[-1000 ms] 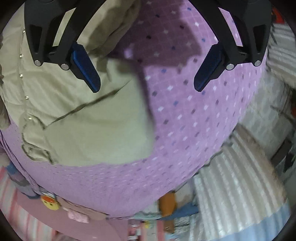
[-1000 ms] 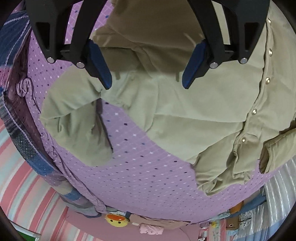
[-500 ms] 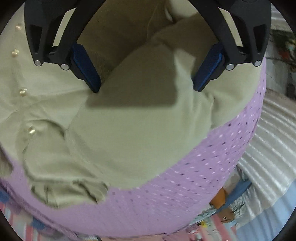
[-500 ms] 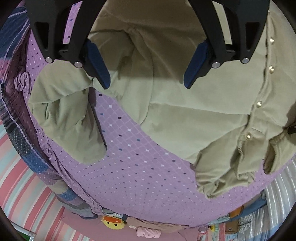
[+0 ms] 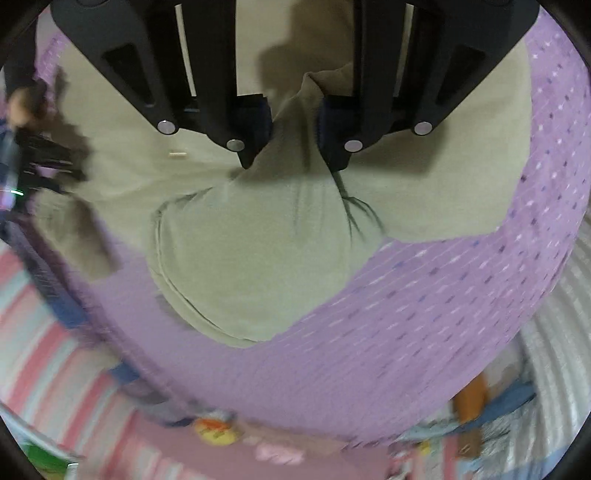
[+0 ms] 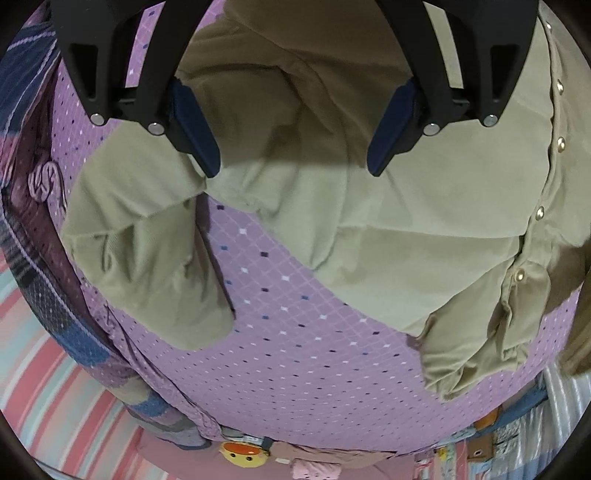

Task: Fold large clothes

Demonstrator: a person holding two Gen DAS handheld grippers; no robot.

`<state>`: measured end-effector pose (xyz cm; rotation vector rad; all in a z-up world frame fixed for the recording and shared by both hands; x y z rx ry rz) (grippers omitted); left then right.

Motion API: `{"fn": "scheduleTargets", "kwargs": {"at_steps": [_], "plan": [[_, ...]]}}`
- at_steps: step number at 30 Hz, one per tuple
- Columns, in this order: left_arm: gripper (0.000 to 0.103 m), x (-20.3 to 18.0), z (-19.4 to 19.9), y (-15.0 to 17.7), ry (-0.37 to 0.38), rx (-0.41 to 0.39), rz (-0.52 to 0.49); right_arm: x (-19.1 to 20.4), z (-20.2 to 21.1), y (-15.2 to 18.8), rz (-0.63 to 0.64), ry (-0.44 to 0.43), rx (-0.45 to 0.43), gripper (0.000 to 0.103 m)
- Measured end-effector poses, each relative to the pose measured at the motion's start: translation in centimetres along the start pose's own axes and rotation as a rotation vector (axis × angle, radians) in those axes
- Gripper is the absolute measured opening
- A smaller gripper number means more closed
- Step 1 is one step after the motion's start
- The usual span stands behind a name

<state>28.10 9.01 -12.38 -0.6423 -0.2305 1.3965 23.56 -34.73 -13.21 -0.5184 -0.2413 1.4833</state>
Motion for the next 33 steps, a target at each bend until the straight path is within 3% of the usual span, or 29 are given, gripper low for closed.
{"fn": "scheduleTargets", "kwargs": {"at_steps": [4, 7, 9, 10, 12, 14, 17, 22, 25, 29, 30, 32, 33], "plan": [[0.016, -5.3, -0.8, 0.4, 0.035, 0.008, -0.103, -1.0, 0.1, 0.5, -0.028, 0.005, 0.005, 0.082], [0.019, -7.8, -6.3, 1.0, 0.006, 0.108, -0.152, -1.4, 0.4, 1.1, -0.045, -0.001, 0.007, 0.082], [0.031, -8.1, -9.1, 2.1, -0.019, 0.171, -0.153, -1.4, 0.5, 1.3, -0.044, 0.0, 0.017, 0.082], [0.049, -7.8, -9.8, 2.6, -0.029, 0.196, -0.152, -1.4, 0.5, 1.5, -0.039, 0.002, 0.02, 0.082], [0.057, -7.8, -10.3, 3.2, -0.05, 0.205, -0.167, -0.9, 0.8, 1.8, -0.017, 0.003, 0.022, 0.082], [0.072, -7.8, -9.9, 3.6, -0.052, 0.221, -0.192, -0.2, 0.9, 2.0, 0.009, -0.018, 0.025, 0.082], [0.078, -8.6, -7.4, 3.9, -0.091, 0.205, -0.232, 1.4, 1.5, 1.9, 0.034, -0.082, 0.011, 0.082], [0.089, -6.4, -1.9, 3.8, -0.173, 0.097, -0.191, 5.2, 4.3, 0.3, 0.049, -0.205, -0.067, 0.082], [0.097, -1.3, 2.1, 2.7, -0.286, 0.023, -0.152, 7.4, 5.2, -1.1, 0.053, -0.28, -0.082, 0.082], [0.098, 4.6, 2.1, 2.3, -0.38, 0.056, -0.066, 11.1, 4.1, -3.1, 0.045, -0.398, -0.049, 0.081], [0.098, 5.5, 1.4, 2.5, -0.396, 0.077, -0.043, 12.0, 3.4, -3.2, 0.045, -0.414, -0.034, 0.078], [0.097, 6.6, -0.7, 3.4, -0.396, 0.128, -0.015, 13.7, 1.3, -3.4, 0.025, -0.478, 0.033, 0.058], [0.097, 6.7, -1.2, 3.7, -0.396, 0.138, -0.01, 14.3, 0.6, -3.3, 0.013, -0.504, 0.055, 0.041]]}}
Point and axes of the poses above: each gripper's, at about its wrist camera, not at the fingertips, and z roughly against the way its jaws point, x to its left, y to its underside, the point moved 2 cm from there along -z, roughly the way its jaws point, and after that the axes turned 1 degree about x, right-handed, at the moved point
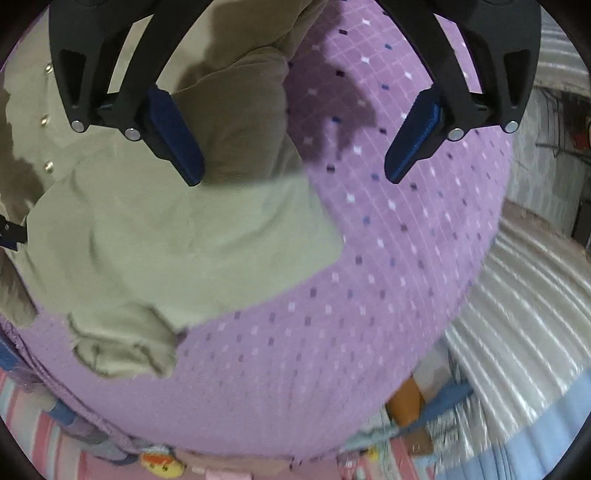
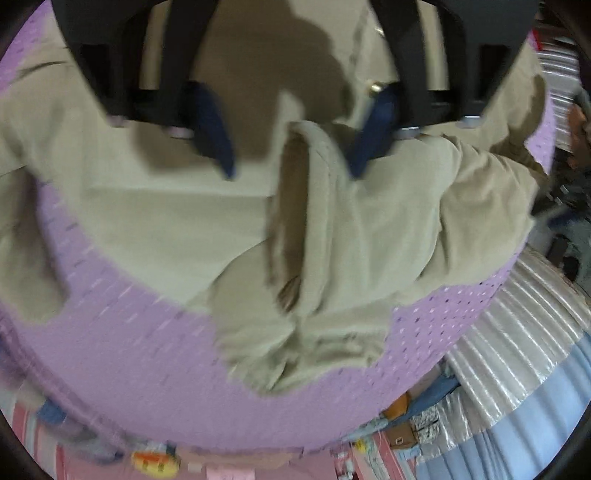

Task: Fold large clothes

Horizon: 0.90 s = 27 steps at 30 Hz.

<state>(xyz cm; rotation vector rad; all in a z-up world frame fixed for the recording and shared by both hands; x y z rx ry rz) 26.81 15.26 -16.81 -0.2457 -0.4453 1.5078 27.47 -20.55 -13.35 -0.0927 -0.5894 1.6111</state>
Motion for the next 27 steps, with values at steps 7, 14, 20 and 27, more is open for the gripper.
{"fn": "scheduleTargets", "kwargs": {"at_steps": [7, 14, 20, 27], "plan": [[0.095, -0.5, 0.2, 0.4, 0.043, -0.031, 0.075, 1.5, 1.7, 0.1, 0.021, -0.022, -0.099, 0.006], [0.095, -1.6, 2.4, 0.5, 0.043, -0.082, 0.047, -4.1, 9.1, 2.0, -0.074, 0.227, -0.225, 0.006], [0.095, -2.5, 0.5, 1.6, 0.034, -0.026, 0.045, -7.6, 3.1, 6.1, -0.077, 0.283, -0.054, 0.017], [0.096, -3.1, 1.4, 0.3, 0.028, -0.056, 0.031, -8.3, 9.5, 3.5, -0.175, 0.274, -0.227, 0.061]]}}
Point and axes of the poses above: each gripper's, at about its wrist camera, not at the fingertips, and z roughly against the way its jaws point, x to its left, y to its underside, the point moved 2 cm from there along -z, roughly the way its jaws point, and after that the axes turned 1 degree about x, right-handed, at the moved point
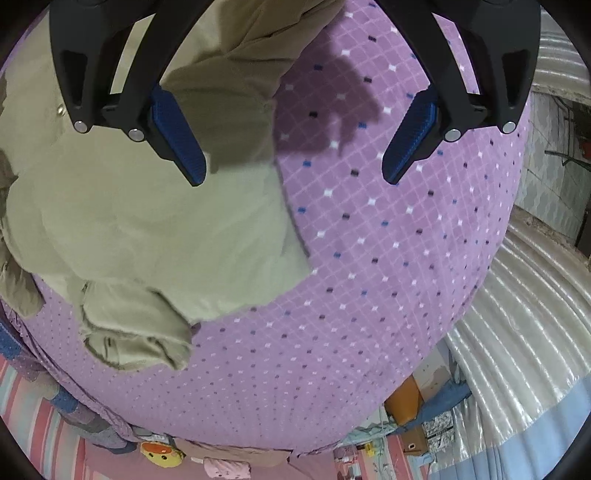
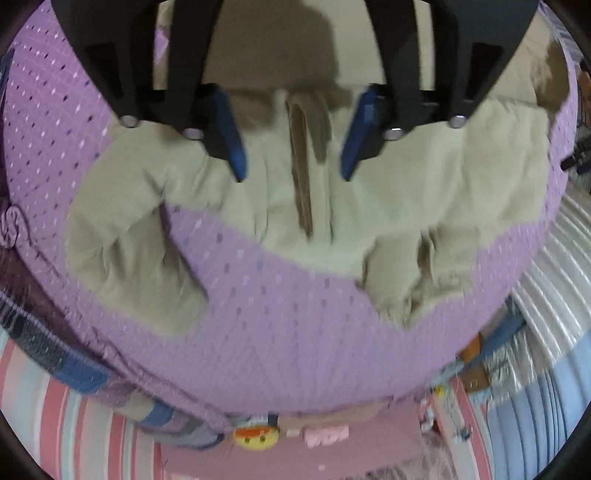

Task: Fold large clothes

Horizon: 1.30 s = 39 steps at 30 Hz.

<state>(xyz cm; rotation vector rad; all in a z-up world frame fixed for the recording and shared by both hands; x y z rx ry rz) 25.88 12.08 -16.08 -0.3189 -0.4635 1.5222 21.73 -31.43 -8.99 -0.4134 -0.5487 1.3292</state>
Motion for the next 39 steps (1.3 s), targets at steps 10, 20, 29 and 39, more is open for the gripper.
{"fn": "scheduleTargets", "kwargs": {"at_steps": [10, 20, 29, 39], "plan": [[0.098, -7.4, -2.8, -2.5, 0.083, 0.015, -0.073, 8.4, -5.9, 0.1, 0.176, -0.063, 0.075, 0.064], [0.1, -7.5, -8.6, -1.1, 0.103, 0.099, -0.049, 8.4, -10.8, 2.2, 0.213, -0.064, 0.153, 0.064], [0.1, -7.9, -4.5, -1.2, 0.062, 0.03, -0.084, 6.1, -5.5, 0.6, 0.155, -0.115, 0.104, 0.075], [0.1, -7.9, -0.7, -2.1, 0.031, -0.046, -0.124, -6.7, 1.0, -3.5, 0.068, 0.185, -0.038, 0.08]]}}
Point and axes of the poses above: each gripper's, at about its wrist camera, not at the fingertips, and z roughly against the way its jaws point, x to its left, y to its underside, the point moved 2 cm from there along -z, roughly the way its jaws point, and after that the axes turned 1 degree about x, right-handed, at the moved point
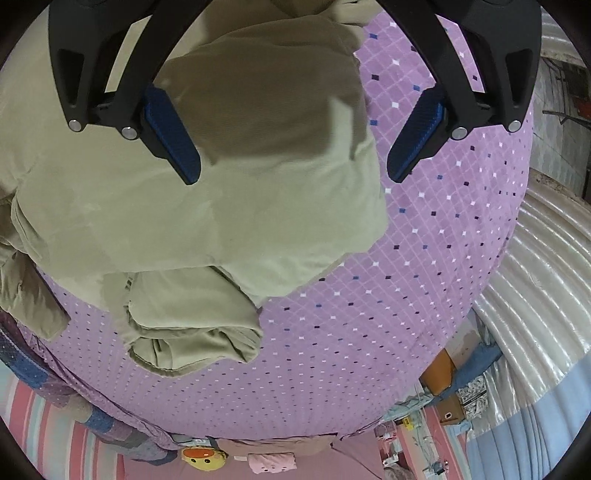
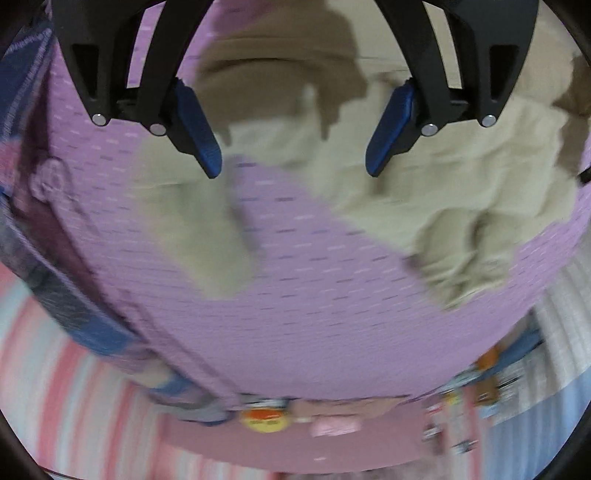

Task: Fold large clothes

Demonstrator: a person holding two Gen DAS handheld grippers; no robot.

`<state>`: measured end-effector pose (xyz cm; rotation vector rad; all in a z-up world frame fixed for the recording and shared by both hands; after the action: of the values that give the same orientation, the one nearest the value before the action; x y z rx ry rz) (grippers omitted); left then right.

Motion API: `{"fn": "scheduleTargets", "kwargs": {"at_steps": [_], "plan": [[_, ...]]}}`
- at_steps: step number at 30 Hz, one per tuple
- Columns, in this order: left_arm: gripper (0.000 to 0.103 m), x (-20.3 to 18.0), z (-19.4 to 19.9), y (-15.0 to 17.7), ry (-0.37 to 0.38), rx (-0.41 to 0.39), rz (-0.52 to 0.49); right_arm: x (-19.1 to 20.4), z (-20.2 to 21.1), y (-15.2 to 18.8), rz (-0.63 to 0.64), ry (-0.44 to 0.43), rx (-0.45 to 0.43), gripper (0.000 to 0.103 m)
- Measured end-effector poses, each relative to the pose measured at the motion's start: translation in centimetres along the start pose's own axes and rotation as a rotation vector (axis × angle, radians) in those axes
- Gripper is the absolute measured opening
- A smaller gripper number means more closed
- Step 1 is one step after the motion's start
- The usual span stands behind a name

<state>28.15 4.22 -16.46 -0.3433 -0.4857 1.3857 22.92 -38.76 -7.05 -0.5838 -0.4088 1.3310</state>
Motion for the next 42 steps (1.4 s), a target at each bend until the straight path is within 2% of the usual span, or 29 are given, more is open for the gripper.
{"fn": "scheduleTargets", "kwargs": {"at_steps": [3, 5, 11, 14, 15, 16, 17, 18, 20, 22, 23, 25, 27, 28, 30, 31, 32, 33, 35, 36, 37, 40, 42], "plan": [[0.1, -0.5, -0.6, 0.4, -0.002, 0.012, -0.003, -5.5, -0.8, -0.8, -0.116, 0.097, 0.009, 0.08], [0.1, -0.5, -1.3, 0.9, -0.002, 0.028, 0.002, -7.7, -1.7, -1.6, -0.153, 0.118, 0.016, 0.08], [0.1, 0.3, -2.5, 2.5, 0.009, 0.077, 0.049, -9.2, -7.6, -5.0, -0.129, 0.139, 0.126, 0.08], [0.1, 0.7, -2.5, 3.0, -0.012, 0.088, 0.039, -9.4, -10.5, -4.9, -0.118, 0.149, 0.208, 0.079], [0.1, 0.7, -2.5, 3.0, -0.021, 0.088, 0.031, -9.4, -11.0, -4.7, -0.127, 0.141, 0.225, 0.061], [0.1, 0.8, -2.3, 3.0, -0.028, 0.086, 0.023, -9.5, -11.4, -4.5, -0.141, 0.124, 0.244, 0.03], [0.1, 0.8, -2.1, 2.9, -0.032, 0.077, 0.017, -9.6, -11.1, -4.1, -0.159, 0.126, 0.243, 0.028], [0.1, 0.9, -1.9, 2.7, -0.03, 0.069, 0.016, -9.9, -10.3, -3.9, -0.187, 0.125, 0.214, 0.022], [0.1, 0.9, -1.5, 2.2, -0.015, 0.056, 0.021, -12.1, -7.6, -2.9, -0.304, 0.16, 0.149, 0.018], [0.1, 0.8, -1.2, 1.8, 0.006, 0.042, 0.026, -15.8, -3.6, -0.7, -0.517, 0.213, 0.082, 0.016], [0.1, 0.7, -0.9, 1.7, 0.025, 0.032, 0.028, -17.3, -1.4, 0.6, -0.613, 0.24, 0.048, 0.016], [0.1, 0.3, -0.6, 1.6, 0.058, 0.018, 0.028, -18.6, 1.9, 2.4, -0.704, 0.298, 0.01, 0.016], [0.1, 0.0, -0.2, 1.7, 0.064, 0.009, 0.021, -17.7, 3.9, 2.6, -0.696, 0.357, -0.011, 0.016], [0.1, -0.1, -0.1, 1.9, 0.064, 0.008, 0.015, -16.5, 4.4, 2.0, -0.667, 0.424, -0.014, 0.016], [0.1, -0.6, 0.1, 2.0, 0.057, 0.011, 0.004, -15.2, 3.4, 0.4, -0.624, 0.508, 0.024, 0.017], [0.1, -0.7, 0.3, 2.3, 0.046, 0.011, -0.004, -14.7, 1.5, -0.5, -0.605, 0.537, 0.061, 0.02], [0.1, -0.7, 0.4, 2.4, 0.037, 0.01, -0.008, -14.7, 0.0, -0.9, -0.602, 0.534, 0.101, 0.021], [0.1, -0.7, 0.5, 2.5, 0.023, 0.011, -0.015, -15.2, -2.4, -1.0, -0.61, 0.514, 0.178, 0.022], [0.1, -0.6, 1.0, 2.9, 0.005, 0.01, -0.023, -16.7, -6.4, -0.4, -0.643, 0.437, 0.307, 0.036], [0.1, -0.4, 1.2, 3.0, 0.001, 0.012, -0.026, -17.4, -7.3, -0.2, -0.641, 0.42, 0.332, 0.055], [0.1, -0.3, 1.4, 3.0, -0.004, 0.011, -0.03, -18.1, -7.6, 0.2, -0.633, 0.42, 0.352, 0.065], [0.1, 0.0, 1.6, 2.7, -0.027, 0.008, -0.041, -19.6, -6.0, 0.5, -0.6, 0.341, 0.269, 0.072], [0.1, 0.1, 1.4, 2.2, -0.018, 0.016, -0.023, -21.0, -4.9, 0.9, -0.598, 0.297, 0.23, 0.073]]}}
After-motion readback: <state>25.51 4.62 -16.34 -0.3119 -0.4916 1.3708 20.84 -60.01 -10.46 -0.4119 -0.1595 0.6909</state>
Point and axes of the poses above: each gripper's, at about its wrist camera, not at the fingertips, and z roughly against the way its jaws point, x to its left, y to its underside, the point moved 2 cm from there along -z, roughly the way its jaws point, and after that the axes turned 1 degree about x, right-handed, at the moved point
